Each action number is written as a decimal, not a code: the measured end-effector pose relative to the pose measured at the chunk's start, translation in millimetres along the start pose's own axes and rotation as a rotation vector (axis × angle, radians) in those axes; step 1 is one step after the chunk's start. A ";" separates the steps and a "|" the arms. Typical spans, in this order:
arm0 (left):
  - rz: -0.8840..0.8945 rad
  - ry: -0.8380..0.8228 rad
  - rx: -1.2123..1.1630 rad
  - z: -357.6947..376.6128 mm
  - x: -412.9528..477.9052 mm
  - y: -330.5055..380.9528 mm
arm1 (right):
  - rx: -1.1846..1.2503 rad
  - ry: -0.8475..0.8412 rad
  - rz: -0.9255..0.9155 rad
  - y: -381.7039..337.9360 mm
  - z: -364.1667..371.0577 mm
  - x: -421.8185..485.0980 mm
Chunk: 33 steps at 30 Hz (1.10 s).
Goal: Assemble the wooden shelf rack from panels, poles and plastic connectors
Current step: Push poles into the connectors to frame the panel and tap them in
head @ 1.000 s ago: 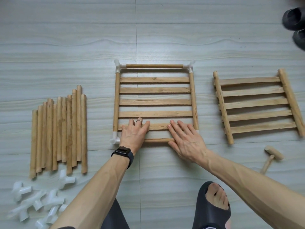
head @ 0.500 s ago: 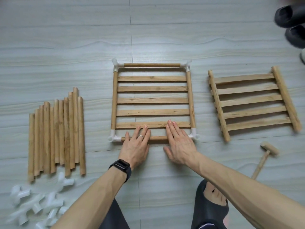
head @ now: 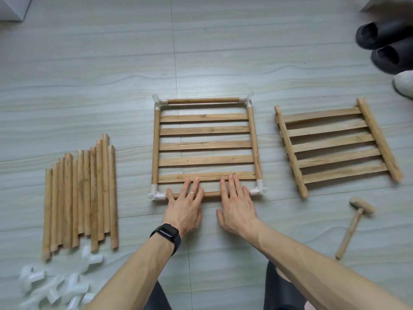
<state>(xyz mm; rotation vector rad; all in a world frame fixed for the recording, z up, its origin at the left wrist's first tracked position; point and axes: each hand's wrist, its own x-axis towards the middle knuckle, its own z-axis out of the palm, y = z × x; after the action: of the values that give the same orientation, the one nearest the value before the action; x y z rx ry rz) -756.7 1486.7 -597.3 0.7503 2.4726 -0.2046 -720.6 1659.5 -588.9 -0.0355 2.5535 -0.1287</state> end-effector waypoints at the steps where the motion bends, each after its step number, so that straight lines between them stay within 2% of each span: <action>1: 0.002 0.004 0.001 0.5 0.4 -0.1 | 0.000 0.019 -0.009 3.8 1.2 -0.4; 5: 0.003 0.008 0.001 0.9 0.1 -0.6 | -0.011 0.042 -0.038 16.1 -1.1 2.5; 12: -0.001 0.004 -0.005 -5.6 -1.0 -0.6 | -0.132 -0.074 -0.022 21.3 -15.3 2.1; 17: -0.024 0.024 -0.102 -20.7 4.3 3.4 | -0.045 -0.086 -0.047 27.7 -19.4 2.4; 20: -0.040 0.165 -0.162 -37.5 22.2 8.3 | 0.124 -0.083 -0.052 42.1 -31.2 12.3; 23: -0.056 0.229 -0.299 -54.1 52.2 15.5 | 0.365 0.119 0.026 67.8 -43.3 22.8; 25: -0.087 0.179 -0.422 -63.9 71.4 22.2 | 0.346 0.232 0.085 81.4 -45.4 28.6; 29: -0.158 0.124 -0.507 -68.2 90.3 33.6 | 0.210 0.175 0.069 87.3 -42.4 40.2; 33: -0.366 0.079 -0.708 -69.6 95.9 33.9 | 0.226 0.232 0.077 83.2 -36.8 44.8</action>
<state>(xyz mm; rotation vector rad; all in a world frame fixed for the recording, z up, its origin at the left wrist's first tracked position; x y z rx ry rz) -836.6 1580.3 -590.2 0.0059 2.4773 0.5555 -778.0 1743.0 -591.3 0.1745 2.7494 -0.4112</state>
